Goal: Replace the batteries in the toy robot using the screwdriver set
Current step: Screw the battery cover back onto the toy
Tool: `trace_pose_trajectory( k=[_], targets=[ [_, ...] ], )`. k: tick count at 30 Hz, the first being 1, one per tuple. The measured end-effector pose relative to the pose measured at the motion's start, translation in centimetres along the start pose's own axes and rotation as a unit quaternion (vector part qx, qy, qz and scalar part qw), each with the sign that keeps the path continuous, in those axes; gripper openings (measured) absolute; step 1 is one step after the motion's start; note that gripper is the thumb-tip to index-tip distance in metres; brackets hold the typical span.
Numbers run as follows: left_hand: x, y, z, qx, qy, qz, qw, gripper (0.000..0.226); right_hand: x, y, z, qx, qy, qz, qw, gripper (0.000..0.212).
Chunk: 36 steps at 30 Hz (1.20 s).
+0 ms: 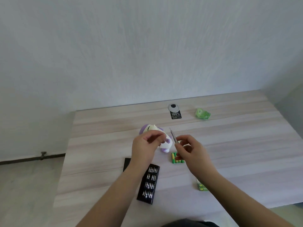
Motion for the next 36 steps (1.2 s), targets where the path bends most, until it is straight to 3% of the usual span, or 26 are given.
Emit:
trace_pose_trajectory(
  k=[11, 17, 31, 36],
  targets=[
    [-0.5, -4.9, -0.7, -0.058, -0.041, -0.059, 0.996, 0.015, -1.6, 5.5, -1.1, -0.072, -0.002, 0.013, 0.997, 0.019],
    [0.8, -5.8, -1.8, -0.133, -0.017, -0.186, 0.973, 0.025, -2.8, 7.9, -1.8, -0.134, -0.007, -0.028, 0.991, 0.023],
    [0.1, -5.9, -2.1, -0.126, -0.006, -0.205, 0.971, 0.023, -3.1, 9.7, -3.0, -0.19, -0.008, -0.063, 0.98, 0.028],
    [0.1, -6.1, -2.3, -0.118, 0.015, -0.192, 0.974, 0.031, -2.8, 9.9, -3.3, -0.191, -0.008, -0.07, 0.979, 0.028]
  ],
)
Point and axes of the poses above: each hand's wrist, its own z-axis towards the middle knuckle, its own x-axis out of the palm, y = z × x, the point moved 9 cm from there along z, towards the middle knuckle, and after that the axes turned 14 degrees about -y, right-handed, at the moved point
